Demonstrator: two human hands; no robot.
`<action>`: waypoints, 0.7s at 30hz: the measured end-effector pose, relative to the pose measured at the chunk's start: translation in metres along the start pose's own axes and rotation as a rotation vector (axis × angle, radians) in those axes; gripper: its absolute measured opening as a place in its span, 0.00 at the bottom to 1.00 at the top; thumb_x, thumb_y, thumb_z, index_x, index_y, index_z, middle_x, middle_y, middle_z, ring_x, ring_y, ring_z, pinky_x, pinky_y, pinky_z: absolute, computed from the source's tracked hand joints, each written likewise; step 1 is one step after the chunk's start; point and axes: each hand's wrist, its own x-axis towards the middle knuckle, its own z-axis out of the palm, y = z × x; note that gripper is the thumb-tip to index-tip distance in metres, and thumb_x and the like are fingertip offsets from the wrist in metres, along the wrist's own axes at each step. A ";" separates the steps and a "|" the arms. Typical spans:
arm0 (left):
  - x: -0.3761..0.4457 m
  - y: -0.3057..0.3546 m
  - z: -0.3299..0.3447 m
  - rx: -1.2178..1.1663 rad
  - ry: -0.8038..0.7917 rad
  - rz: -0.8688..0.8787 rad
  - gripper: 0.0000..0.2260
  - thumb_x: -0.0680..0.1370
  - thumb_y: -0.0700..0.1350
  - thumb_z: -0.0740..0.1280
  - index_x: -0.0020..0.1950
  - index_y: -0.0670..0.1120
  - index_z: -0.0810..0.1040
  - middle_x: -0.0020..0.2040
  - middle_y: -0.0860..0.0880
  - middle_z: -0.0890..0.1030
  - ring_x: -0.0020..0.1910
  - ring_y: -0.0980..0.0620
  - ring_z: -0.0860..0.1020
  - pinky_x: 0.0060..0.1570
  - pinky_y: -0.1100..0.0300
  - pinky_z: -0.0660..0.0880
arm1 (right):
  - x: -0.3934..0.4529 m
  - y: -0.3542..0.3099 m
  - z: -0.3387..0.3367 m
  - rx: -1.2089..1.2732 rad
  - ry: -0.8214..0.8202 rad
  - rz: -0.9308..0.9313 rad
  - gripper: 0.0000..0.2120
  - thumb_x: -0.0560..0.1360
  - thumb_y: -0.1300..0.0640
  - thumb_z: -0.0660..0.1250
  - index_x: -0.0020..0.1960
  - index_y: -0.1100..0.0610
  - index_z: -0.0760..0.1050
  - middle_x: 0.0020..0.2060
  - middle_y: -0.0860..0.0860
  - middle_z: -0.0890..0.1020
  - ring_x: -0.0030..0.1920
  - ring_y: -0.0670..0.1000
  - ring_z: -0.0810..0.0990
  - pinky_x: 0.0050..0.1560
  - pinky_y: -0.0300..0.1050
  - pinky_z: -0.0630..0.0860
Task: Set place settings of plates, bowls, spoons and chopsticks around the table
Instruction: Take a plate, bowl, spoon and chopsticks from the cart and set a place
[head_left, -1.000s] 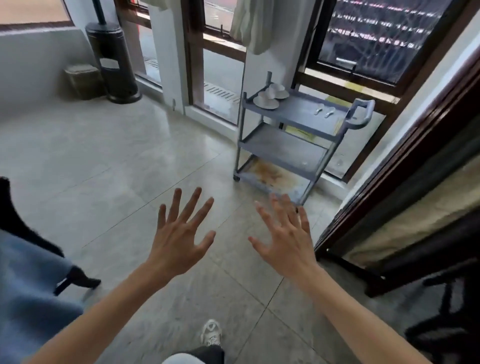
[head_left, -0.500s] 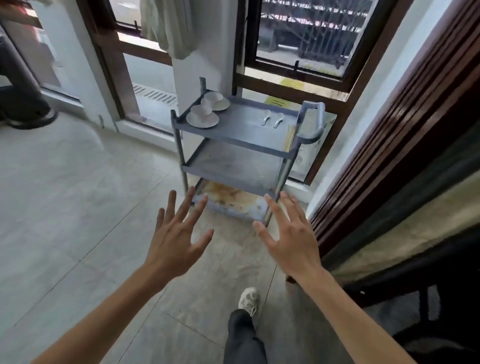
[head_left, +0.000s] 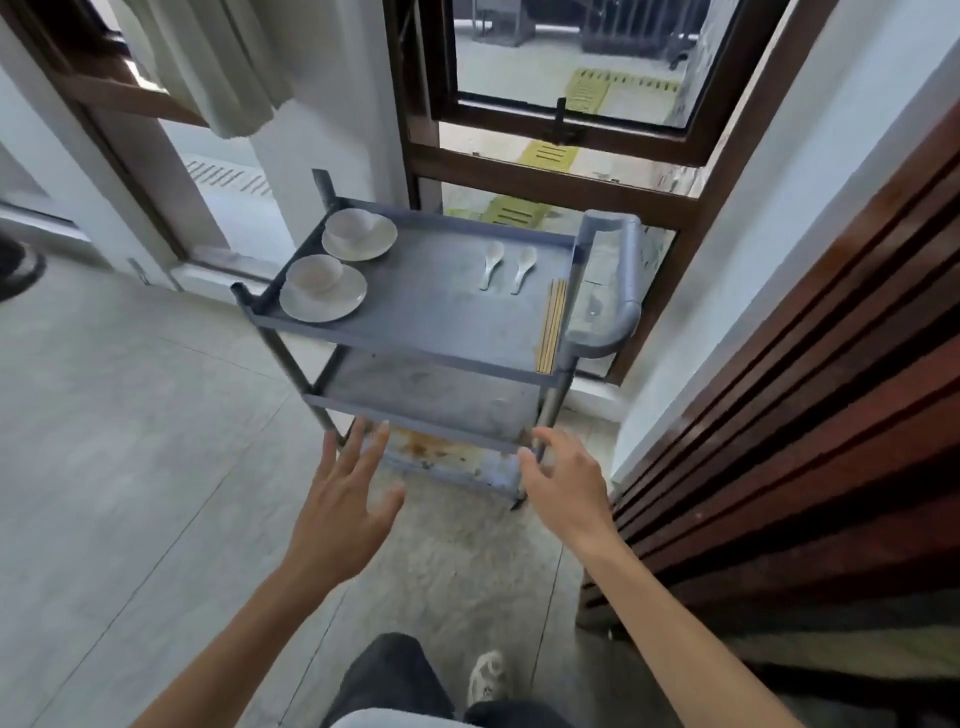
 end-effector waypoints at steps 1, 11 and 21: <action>0.016 0.004 0.004 -0.010 -0.014 0.005 0.34 0.83 0.56 0.62 0.83 0.61 0.46 0.83 0.62 0.39 0.83 0.51 0.36 0.80 0.40 0.57 | 0.014 0.001 0.000 0.016 0.000 0.019 0.17 0.81 0.46 0.64 0.68 0.49 0.75 0.65 0.46 0.78 0.45 0.37 0.78 0.50 0.40 0.73; 0.218 0.035 0.030 -0.102 -0.128 0.151 0.33 0.84 0.53 0.63 0.84 0.58 0.49 0.84 0.58 0.45 0.84 0.46 0.42 0.81 0.45 0.51 | 0.157 -0.012 0.020 -0.048 0.032 0.120 0.17 0.83 0.47 0.62 0.70 0.50 0.74 0.64 0.47 0.77 0.59 0.51 0.80 0.58 0.48 0.77; 0.415 0.053 0.056 -0.229 -0.351 0.120 0.21 0.83 0.44 0.65 0.77 0.48 0.71 0.74 0.48 0.76 0.68 0.48 0.77 0.69 0.53 0.71 | 0.312 -0.029 0.047 -0.202 0.175 0.474 0.17 0.82 0.52 0.60 0.69 0.53 0.76 0.61 0.52 0.81 0.59 0.56 0.81 0.56 0.53 0.78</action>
